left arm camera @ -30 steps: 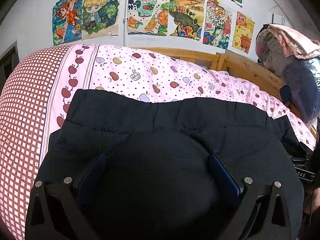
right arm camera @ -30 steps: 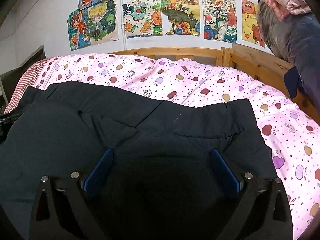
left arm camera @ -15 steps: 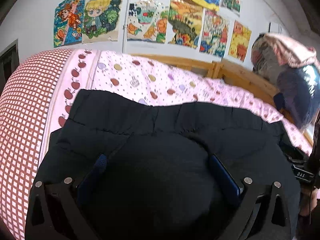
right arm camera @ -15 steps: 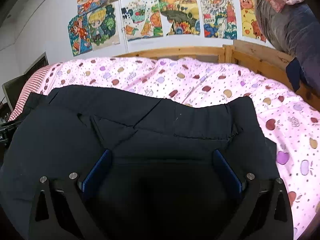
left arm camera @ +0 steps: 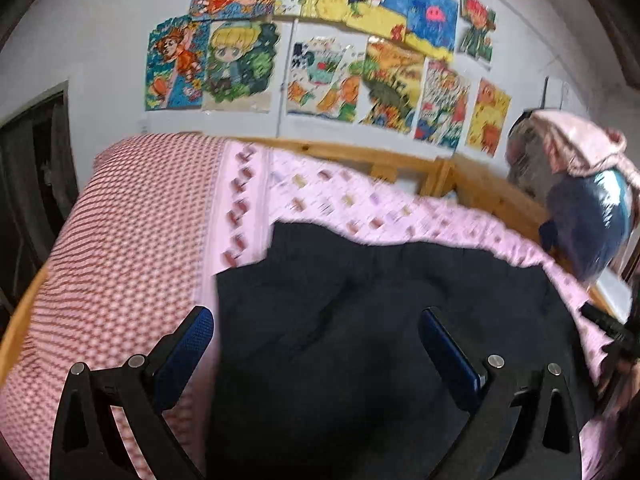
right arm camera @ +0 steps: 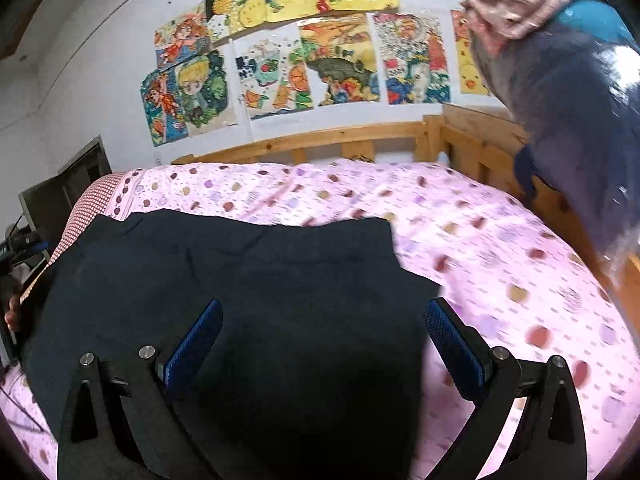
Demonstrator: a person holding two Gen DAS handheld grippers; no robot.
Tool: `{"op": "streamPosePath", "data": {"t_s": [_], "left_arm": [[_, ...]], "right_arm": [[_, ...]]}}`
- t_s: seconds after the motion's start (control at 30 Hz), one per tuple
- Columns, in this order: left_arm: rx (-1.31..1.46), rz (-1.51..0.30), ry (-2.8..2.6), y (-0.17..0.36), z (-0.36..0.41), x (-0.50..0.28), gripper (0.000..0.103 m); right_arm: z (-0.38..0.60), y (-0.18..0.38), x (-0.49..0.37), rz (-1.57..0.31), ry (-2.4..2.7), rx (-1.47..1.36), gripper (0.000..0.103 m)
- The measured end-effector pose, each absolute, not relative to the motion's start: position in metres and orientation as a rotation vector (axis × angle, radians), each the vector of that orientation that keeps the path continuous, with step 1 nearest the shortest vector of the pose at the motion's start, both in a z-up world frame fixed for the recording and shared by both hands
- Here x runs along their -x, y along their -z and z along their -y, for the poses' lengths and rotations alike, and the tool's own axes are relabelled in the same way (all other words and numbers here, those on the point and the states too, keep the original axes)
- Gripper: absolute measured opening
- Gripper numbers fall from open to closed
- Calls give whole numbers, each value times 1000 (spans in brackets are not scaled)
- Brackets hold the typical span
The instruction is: Fold large clothes
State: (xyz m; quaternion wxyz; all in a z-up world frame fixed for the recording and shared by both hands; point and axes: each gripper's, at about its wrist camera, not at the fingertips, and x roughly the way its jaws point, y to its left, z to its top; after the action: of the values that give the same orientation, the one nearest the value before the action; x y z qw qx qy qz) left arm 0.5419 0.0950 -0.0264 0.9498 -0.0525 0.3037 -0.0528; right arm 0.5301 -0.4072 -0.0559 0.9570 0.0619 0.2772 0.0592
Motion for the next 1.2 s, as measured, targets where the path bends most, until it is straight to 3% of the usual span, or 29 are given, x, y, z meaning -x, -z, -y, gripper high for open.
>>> {"op": "streamPosePath", "data": {"t_s": [0.6, 1.2], "left_arm": [[316, -880, 200, 100, -144, -570, 103], [443, -883, 466, 127, -150, -560, 103]], "right_arm": [[439, 135, -546, -794, -177, -267, 101], [414, 169, -551, -823, -427, -379, 102]]}}
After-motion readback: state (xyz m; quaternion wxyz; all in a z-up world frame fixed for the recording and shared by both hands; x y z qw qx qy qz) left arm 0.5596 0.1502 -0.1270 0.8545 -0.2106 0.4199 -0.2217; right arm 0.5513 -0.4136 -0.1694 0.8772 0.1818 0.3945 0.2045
